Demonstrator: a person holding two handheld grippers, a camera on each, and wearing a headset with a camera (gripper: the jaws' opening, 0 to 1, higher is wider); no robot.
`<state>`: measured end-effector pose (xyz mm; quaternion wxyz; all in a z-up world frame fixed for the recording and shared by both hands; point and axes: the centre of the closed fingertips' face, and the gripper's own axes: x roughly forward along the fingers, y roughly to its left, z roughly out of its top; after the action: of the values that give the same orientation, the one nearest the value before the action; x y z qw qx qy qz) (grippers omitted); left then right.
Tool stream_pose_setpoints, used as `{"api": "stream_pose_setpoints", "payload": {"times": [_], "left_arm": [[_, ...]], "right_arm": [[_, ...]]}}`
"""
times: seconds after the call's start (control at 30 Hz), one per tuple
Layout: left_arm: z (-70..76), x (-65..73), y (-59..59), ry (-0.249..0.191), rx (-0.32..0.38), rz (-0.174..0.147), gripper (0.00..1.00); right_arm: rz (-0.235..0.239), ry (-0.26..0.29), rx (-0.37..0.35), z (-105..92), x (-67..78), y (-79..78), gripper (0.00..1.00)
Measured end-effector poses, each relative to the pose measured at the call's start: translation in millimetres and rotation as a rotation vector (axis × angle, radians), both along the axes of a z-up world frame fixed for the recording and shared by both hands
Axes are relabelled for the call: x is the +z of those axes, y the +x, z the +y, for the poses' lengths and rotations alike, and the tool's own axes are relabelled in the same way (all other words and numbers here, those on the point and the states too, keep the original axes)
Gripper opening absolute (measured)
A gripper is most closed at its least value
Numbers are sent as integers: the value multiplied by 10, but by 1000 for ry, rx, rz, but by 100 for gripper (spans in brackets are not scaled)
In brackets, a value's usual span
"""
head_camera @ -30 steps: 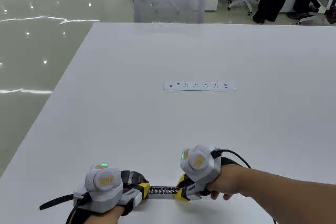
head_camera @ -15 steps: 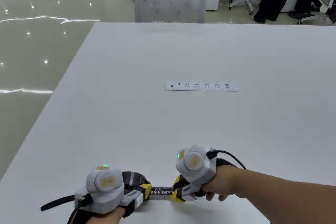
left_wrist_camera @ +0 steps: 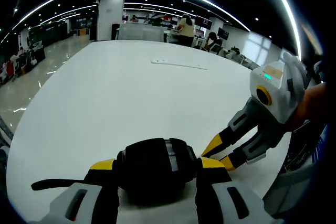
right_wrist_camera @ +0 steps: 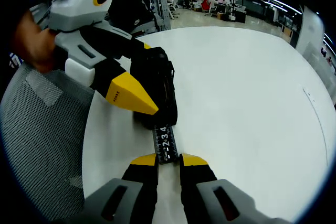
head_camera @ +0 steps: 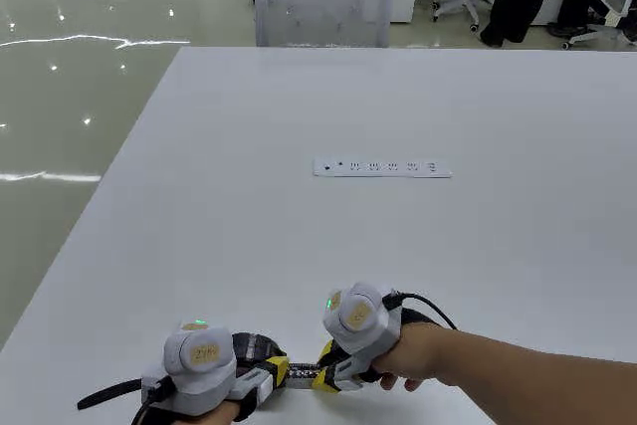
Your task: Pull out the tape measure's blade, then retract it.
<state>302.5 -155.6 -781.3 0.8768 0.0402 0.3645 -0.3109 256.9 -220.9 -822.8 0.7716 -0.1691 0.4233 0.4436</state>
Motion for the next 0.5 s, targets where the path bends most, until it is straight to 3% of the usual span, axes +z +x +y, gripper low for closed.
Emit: {"api": "stream_pose_setpoints", "payload": {"times": [0.5], "left_arm": [[6, -5, 9, -3, 7, -4, 55]], "right_arm": [[-5, 0, 15, 103, 6, 57, 14]]}}
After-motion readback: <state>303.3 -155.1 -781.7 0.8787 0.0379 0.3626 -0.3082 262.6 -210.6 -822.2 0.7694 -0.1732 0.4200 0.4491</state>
